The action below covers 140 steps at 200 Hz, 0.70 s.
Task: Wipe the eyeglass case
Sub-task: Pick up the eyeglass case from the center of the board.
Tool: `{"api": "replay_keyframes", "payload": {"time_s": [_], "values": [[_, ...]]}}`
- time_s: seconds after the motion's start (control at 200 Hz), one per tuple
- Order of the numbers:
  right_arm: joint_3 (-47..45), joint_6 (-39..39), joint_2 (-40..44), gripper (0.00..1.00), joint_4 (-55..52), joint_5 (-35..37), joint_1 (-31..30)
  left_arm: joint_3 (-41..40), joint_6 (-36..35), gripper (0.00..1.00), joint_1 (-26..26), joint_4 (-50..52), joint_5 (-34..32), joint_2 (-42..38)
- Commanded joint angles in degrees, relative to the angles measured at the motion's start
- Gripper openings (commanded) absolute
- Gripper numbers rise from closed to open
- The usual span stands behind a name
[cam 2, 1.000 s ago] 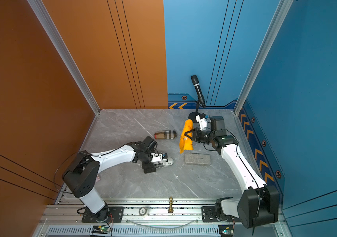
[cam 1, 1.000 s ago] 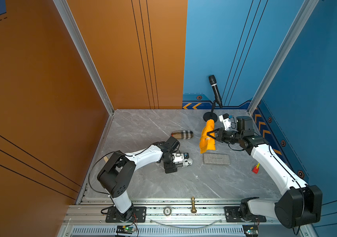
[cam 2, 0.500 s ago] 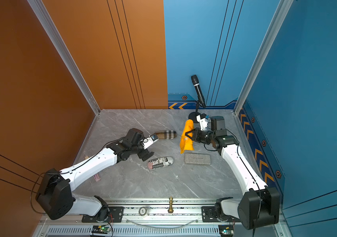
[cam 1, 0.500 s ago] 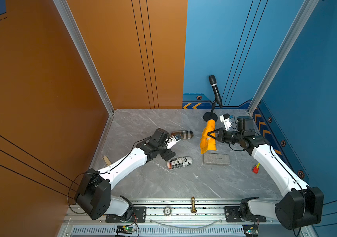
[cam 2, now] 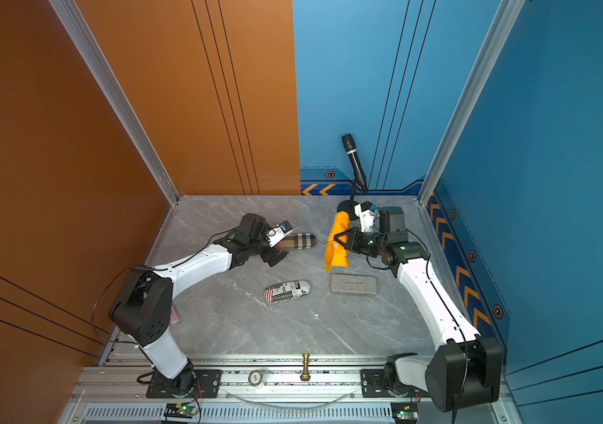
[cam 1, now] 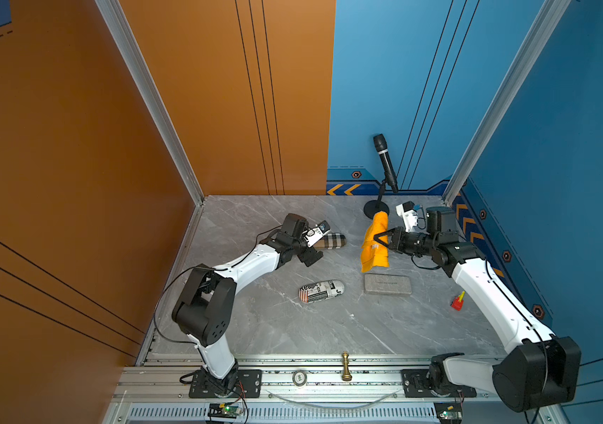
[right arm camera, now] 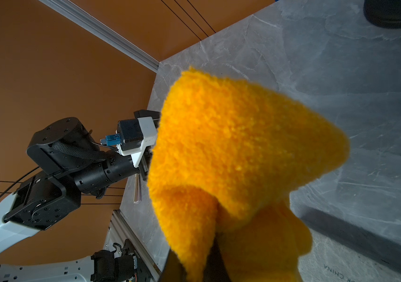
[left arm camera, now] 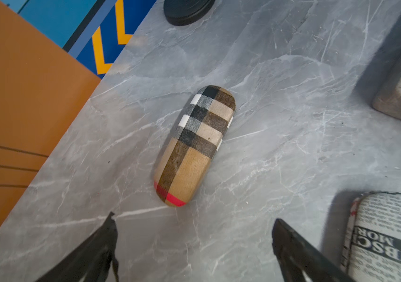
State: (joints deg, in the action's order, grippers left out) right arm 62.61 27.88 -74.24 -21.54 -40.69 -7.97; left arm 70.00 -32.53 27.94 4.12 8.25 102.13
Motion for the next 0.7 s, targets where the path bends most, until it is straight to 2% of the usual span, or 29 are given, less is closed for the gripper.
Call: {"api": "replay_keyframes", "payload": {"time_s": [0.0,0.085,0.255,0.355,0.511,0.696], "values": [[1.68,-0.71,-1.57,0.0,1.31,-1.44,1.37,6.75,-6.13,0.98,-2.98,3.73,9.08,5.49],[2.32,-0.78,-3.24,0.0,1.28,-1.67,1.9,14.74,-8.34,0.99,-4.1,12.33,13.11,11.51],[3.82,-1.37,-6.07,0.0,0.57,-2.34,2.25,28.25,-14.27,0.98,-4.54,23.99,15.3,20.78],[4.48,-1.74,-6.92,0.0,0.05,-2.25,2.67,34.68,-15.36,1.0,-5.63,29.85,17.85,24.93],[5.07,-1.99,-8.45,0.0,-0.19,-2.5,3.31,37.54,-14.92,0.99,-6.42,31.82,20.67,27.27],[5.59,-2.04,-9.96,0.0,-0.09,-3.05,3.31,38.11,-16.62,0.98,-5.9,33.84,17.06,29.8]]}}
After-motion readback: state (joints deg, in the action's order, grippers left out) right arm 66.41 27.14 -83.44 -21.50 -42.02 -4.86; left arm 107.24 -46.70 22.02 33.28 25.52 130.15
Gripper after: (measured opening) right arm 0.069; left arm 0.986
